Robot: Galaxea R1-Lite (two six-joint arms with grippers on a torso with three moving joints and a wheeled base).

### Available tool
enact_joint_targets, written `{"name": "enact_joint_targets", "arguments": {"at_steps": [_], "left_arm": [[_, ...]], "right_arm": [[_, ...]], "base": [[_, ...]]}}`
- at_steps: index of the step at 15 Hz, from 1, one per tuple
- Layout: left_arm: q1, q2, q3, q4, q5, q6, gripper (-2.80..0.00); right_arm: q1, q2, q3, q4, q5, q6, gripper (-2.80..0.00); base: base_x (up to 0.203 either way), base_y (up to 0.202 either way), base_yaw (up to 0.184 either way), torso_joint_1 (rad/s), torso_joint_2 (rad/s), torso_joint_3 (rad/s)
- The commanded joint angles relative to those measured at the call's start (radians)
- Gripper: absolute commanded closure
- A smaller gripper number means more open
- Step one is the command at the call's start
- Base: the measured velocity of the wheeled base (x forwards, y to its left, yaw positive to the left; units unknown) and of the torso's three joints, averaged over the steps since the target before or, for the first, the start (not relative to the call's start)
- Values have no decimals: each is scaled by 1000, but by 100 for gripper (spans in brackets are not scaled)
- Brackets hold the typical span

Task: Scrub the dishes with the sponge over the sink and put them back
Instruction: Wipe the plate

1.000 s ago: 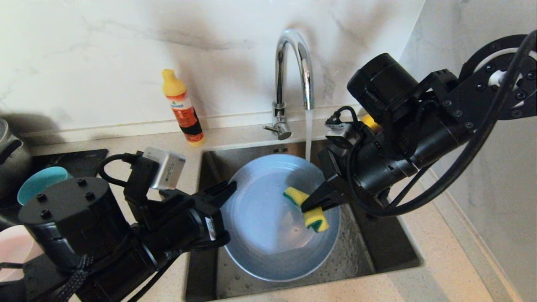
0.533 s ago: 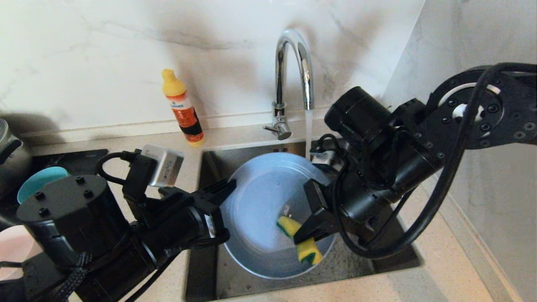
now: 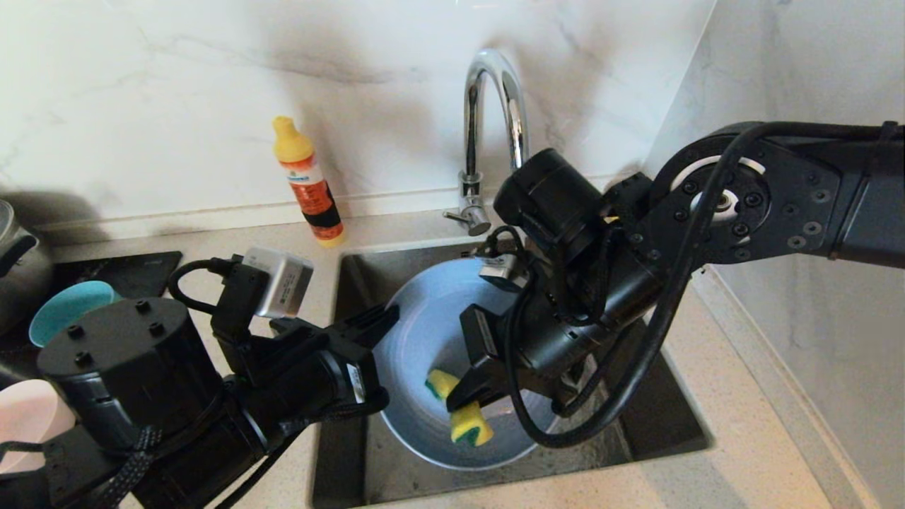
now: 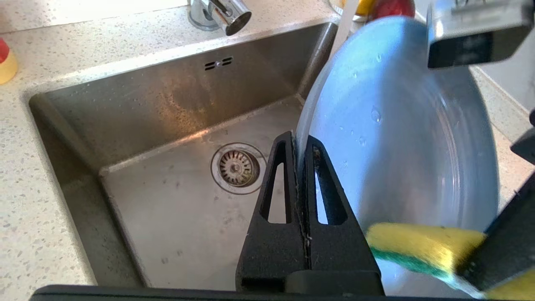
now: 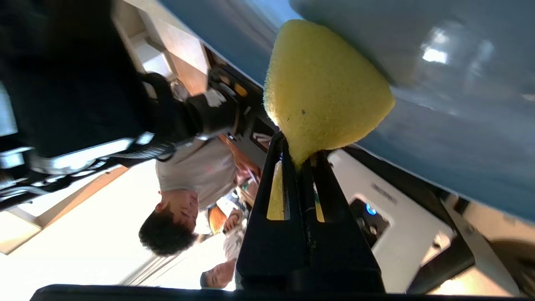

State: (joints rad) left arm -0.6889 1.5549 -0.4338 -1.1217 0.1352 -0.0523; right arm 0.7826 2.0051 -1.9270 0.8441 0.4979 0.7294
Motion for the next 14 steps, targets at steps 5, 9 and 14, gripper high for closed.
{"name": "enact_joint_targets", "arguments": {"at_steps": [5,9,14], "left_arm": [[-1,-10,15,-6,1,0,0],[-1,-12,23,-6,0,-1,0],[-1,-6,27,-6,0,-8,0]], "right_arm": [[-58,-57,-9,-51,-6,9,0],[-139,-89,-6,-44,-5,8,0],[-189,-114,0,-31,-1,7,0]], "base": [[0,0,0,0,0,0],[0,0,0,0,0,0],[0,0,0,0,0,0]]}}
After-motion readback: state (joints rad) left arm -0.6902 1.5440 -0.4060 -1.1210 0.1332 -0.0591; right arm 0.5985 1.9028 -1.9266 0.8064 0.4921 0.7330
